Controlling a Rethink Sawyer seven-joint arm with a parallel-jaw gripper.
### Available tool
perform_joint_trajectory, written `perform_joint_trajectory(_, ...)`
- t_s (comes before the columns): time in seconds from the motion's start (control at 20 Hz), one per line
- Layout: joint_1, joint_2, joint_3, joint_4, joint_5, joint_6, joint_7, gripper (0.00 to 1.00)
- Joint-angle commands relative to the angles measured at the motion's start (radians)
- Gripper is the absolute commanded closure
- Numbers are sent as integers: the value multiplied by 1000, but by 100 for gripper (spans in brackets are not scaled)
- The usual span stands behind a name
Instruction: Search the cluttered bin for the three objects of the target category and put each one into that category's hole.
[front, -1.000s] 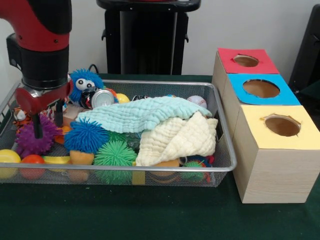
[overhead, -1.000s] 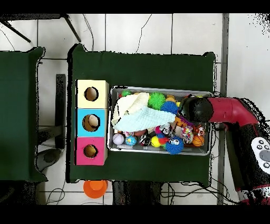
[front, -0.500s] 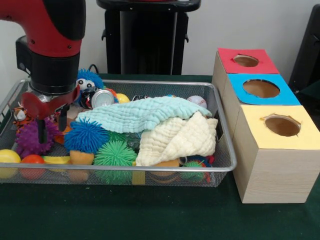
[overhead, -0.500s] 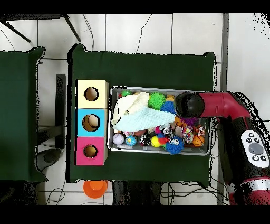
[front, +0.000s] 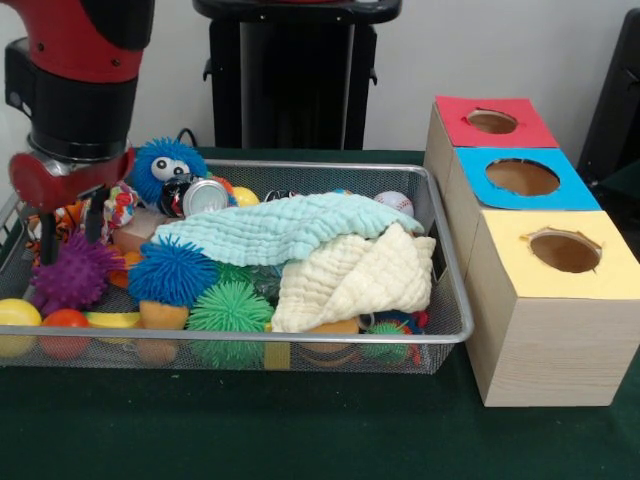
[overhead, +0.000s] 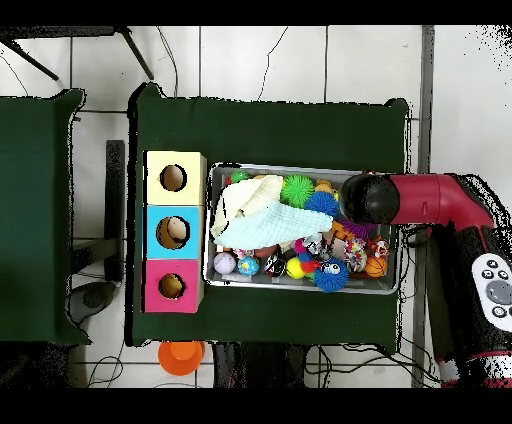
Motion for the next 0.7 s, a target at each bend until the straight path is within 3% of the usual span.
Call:
perform_joint_trajectory(0.05, -24, -40, -65, 38, 7, 123, 7, 0)
perform_joint_trajectory(0.35, -14, -3, -97, 48, -13, 100, 19, 0)
perform_joint_trajectory(0.7, -24, 38, -87, 77, 22, 61, 27, 0)
